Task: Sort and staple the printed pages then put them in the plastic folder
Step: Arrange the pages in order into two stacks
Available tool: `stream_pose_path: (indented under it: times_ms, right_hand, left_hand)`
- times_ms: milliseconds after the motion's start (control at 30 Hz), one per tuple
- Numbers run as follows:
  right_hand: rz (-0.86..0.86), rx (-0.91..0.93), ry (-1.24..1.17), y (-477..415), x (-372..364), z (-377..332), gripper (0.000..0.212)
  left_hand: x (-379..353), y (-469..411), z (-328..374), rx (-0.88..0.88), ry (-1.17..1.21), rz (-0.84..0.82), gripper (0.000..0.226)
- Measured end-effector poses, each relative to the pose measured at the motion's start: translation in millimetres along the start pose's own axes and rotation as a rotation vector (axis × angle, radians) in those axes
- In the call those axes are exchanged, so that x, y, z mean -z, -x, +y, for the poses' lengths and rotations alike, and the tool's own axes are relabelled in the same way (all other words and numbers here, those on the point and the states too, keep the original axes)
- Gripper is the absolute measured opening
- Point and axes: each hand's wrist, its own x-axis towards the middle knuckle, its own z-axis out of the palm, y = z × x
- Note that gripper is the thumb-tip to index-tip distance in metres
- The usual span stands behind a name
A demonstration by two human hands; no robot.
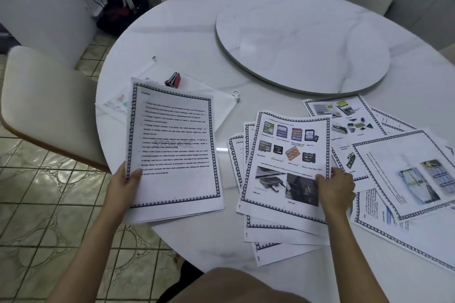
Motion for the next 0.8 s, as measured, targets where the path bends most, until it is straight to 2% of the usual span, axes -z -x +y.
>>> stream_pose_path:
  times_ms: [67, 133, 300, 433, 533, 800]
  right_hand:
    - [0.007, 0.016, -0.147, -1.0, 4.0, 0.0, 0.027]
    - [0.012, -0.002, -0.276, -2.1, 11.5, -4.8, 0.031]
    - [0.018, 0.092, -0.441, -1.3, 24.7, -25.3, 0.025]
    - [-0.014, 0.102, -0.534, 0.1, 13.2, -49.5, 0.032]
    - [-0.042, 0.119, -0.554, 7.4, -3.7, -72.3, 0.03]
    - [-0.224, 0.136, -0.561, 43.9, -66.9, -125.0, 0.035]
  left_hand:
    - [3.6, -0.2, 0.7, -0.006, 0.029, 0.009, 0.034]
    - [7.9, -1.2, 1.4, -0.018, 0.052, 0.026, 0.034]
    - [20.7, -6.2, 5.5, -0.041, 0.169, 0.064, 0.034]
    - [34.1, -15.4, 8.4, -0.064, 0.272, 0.049, 0.036]
    - [45.0, -24.2, 9.4, -0.085, 0.299, 0.04, 0.037]
    - [67.6, -49.1, 11.4, -0.101, 0.382, 0.043, 0.036]
